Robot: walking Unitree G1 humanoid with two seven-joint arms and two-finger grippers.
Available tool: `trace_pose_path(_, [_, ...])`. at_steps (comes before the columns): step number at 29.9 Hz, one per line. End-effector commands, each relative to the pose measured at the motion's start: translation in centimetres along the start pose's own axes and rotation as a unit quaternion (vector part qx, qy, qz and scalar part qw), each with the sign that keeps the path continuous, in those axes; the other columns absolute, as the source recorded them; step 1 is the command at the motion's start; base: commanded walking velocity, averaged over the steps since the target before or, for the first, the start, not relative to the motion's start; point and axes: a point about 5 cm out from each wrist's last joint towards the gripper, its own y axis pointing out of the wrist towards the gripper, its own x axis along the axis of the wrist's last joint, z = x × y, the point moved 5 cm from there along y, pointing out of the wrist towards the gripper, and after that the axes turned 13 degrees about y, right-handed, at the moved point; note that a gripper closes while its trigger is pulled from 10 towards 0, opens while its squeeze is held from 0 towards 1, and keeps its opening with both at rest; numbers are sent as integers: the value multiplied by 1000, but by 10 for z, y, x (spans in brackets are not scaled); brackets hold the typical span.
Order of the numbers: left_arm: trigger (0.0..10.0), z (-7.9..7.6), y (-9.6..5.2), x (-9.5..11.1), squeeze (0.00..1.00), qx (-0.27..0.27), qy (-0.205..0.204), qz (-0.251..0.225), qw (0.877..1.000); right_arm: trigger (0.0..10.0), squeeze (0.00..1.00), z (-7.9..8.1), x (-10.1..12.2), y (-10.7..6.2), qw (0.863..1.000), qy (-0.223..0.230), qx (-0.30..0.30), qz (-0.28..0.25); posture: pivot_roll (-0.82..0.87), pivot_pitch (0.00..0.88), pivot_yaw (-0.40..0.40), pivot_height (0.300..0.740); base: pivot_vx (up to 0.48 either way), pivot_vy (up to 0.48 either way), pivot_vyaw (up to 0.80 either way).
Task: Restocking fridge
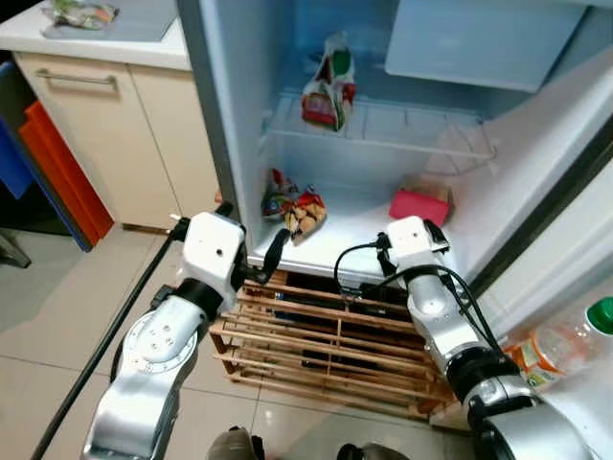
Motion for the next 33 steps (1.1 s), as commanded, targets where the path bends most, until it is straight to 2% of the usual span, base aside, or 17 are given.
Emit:
trace_pose_path(1, [10000,6,5,-5,0,10,-11,4,1000,10000,0,-8,12,-6,999,33,-7,-25,102,0,-45,740,0,0,0])
trace_pose_path(4, [10000,10,11,-6,0,13,-15,-1,1000,10000,0,-8,14,-12,998,50,-5,-32,85,0,-43,740,0,0,0])
trace_pose_path(7, [10000,13,26,1,0,23,-13,-21,999,10000,0,-15,31,-25,994,91,-1,-59,42,0,-6,740,0,0,0])
trace_pose_path(11, [10000,12,30,1,0,26,-1,-21,999,10000,0,-20,33,-34,991,116,-4,-65,19,0,12,740,0,0,0])
trace_pose_path(14, [10000,12,33,3,0,29,-2,-27,999,10000,0,-31,32,-41,988,142,-18,-64,11,0,12,740,0,0,0])
trace_pose_path(16, [10000,16,35,3,0,41,-3,-28,999,10000,0,-46,27,-45,980,189,-40,-56,11,0,10,740,-139,0,0])
trace_pose_path(17, [10000,16,35,3,0,41,-3,-28,999,10000,0,-46,27,-45,980,189,-40,-56,11,0,10,740,-277,0,0])
trace_pose_path(18, [10000,17,36,0,0,51,-10,-26,998,10000,0,-61,23,-46,974,211,-67,-50,4,0,4,740,-435,0,0])
trace_pose_path(19, [10000,17,37,-1,0,53,-11,-27,998,10000,0,-63,25,-46,974,212,-70,-50,4,0,4,740,-442,0,0])
trace_pose_path(22, [10000,12,38,-1,0,50,-14,-29,998,10000,0,-51,34,-43,978,195,-39,-57,-3,0,1,740,-441,0,0])
trace_pose_path(25, [10000,9,39,-1,0,48,-14,-31,998,10000,0,-46,35,-41,981,184,-27,-56,-3,0,0,740,-442,0,0])
trace_pose_path(29, [10000,10,40,0,0,48,-14,-34,998,10000,0,-40,34,-38,982,183,-21,-48,1,0,-8,740,-442,0,0])
trace_pose_path(33, [10000,10,41,-1,0,51,-15,-39,998,10000,0,-27,36,-35,986,160,11,-46,2,0,-10,740,-222,0,0])
